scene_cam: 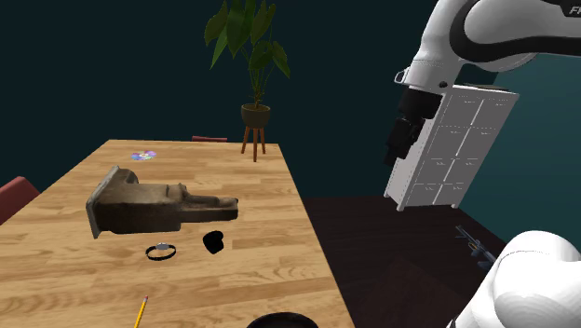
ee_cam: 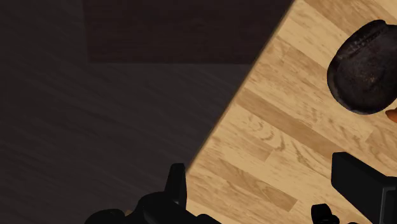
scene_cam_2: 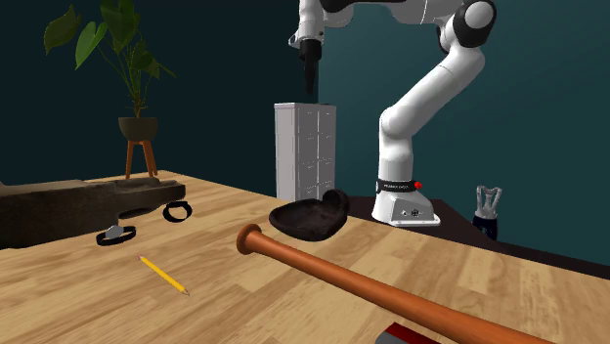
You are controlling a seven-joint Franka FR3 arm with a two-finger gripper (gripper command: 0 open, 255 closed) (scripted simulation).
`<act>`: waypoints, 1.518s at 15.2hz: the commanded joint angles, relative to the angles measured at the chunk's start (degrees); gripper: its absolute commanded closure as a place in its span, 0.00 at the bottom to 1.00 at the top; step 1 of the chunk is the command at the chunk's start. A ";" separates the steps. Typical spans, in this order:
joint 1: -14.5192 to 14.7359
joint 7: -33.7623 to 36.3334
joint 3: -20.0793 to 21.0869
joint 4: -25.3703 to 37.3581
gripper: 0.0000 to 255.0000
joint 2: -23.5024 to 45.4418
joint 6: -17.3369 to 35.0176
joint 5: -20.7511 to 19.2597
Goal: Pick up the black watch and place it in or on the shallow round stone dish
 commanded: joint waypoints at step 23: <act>4.56 21.24 17.68 8.25 0.00 37.72 30.13 3.56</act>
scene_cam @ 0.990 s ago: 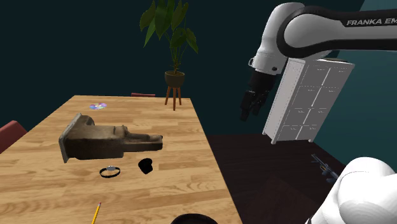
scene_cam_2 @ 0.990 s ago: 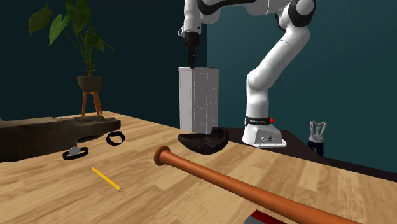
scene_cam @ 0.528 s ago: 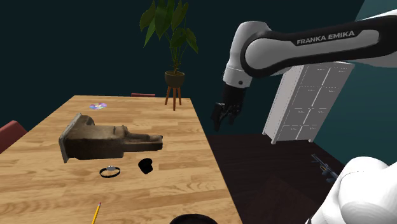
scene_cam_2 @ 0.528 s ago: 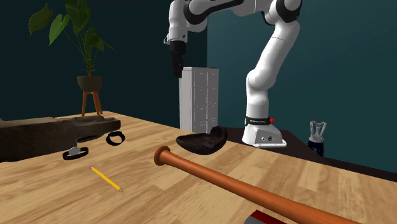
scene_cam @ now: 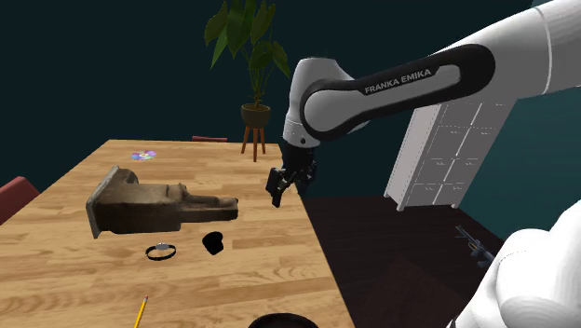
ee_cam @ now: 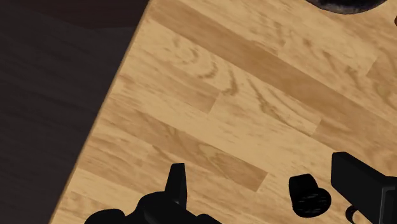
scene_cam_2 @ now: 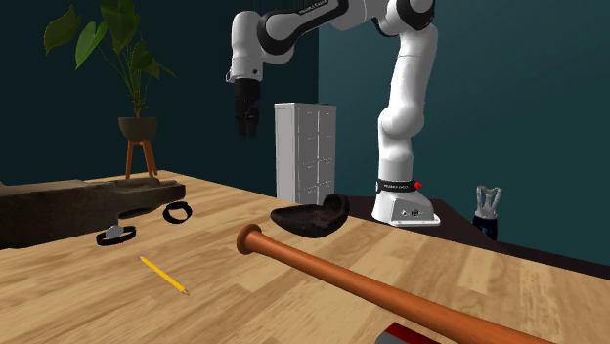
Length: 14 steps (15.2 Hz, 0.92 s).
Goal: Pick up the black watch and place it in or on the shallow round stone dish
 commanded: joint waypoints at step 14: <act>5.94 16.44 2.80 26.06 0.00 34.14 6.41 -11.81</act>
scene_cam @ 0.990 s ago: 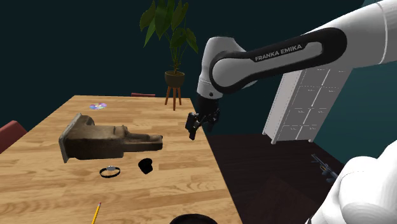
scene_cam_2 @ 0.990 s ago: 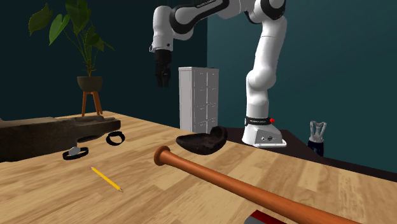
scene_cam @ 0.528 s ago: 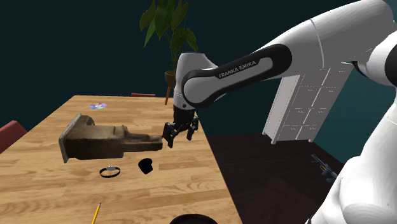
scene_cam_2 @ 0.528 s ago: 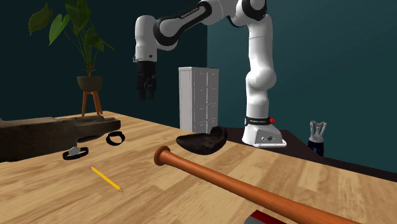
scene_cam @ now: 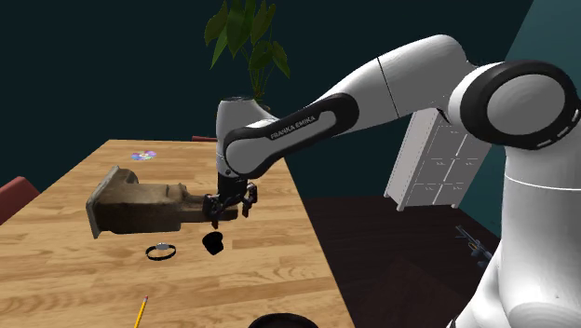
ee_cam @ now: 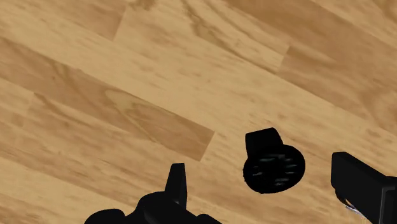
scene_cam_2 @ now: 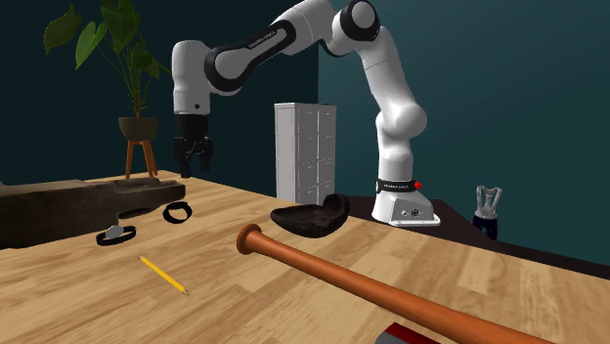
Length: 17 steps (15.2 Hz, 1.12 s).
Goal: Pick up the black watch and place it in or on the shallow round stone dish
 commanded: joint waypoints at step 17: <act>4.09 4.17 -1.88 11.63 0.00 15.23 2.91 -4.13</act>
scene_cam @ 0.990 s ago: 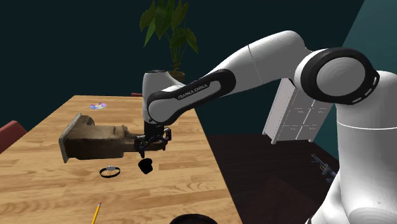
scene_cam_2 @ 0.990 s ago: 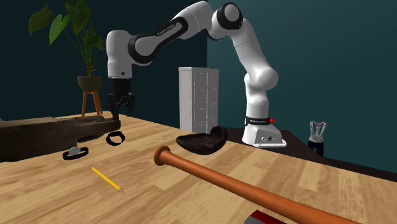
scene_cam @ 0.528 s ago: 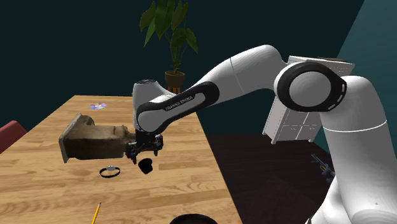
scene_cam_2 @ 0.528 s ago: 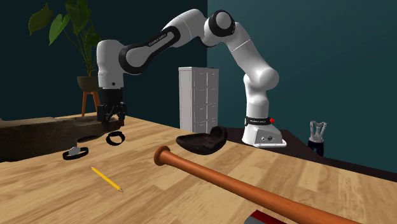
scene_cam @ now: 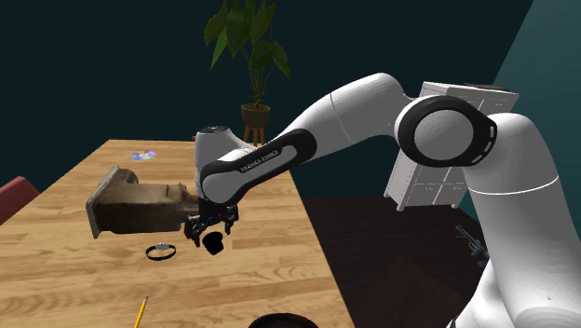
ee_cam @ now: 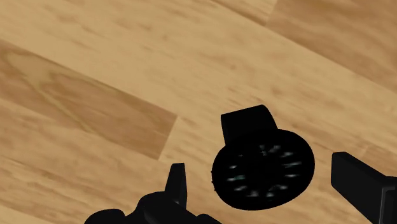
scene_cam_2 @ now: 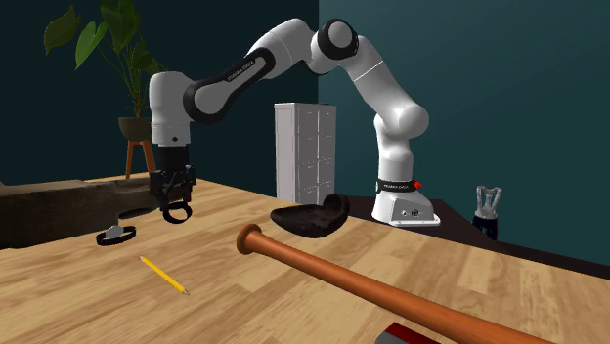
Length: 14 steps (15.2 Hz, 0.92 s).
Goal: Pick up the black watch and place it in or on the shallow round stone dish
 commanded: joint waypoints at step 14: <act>-0.06 -0.05 0.08 0.06 1.00 -0.45 -0.49 0.11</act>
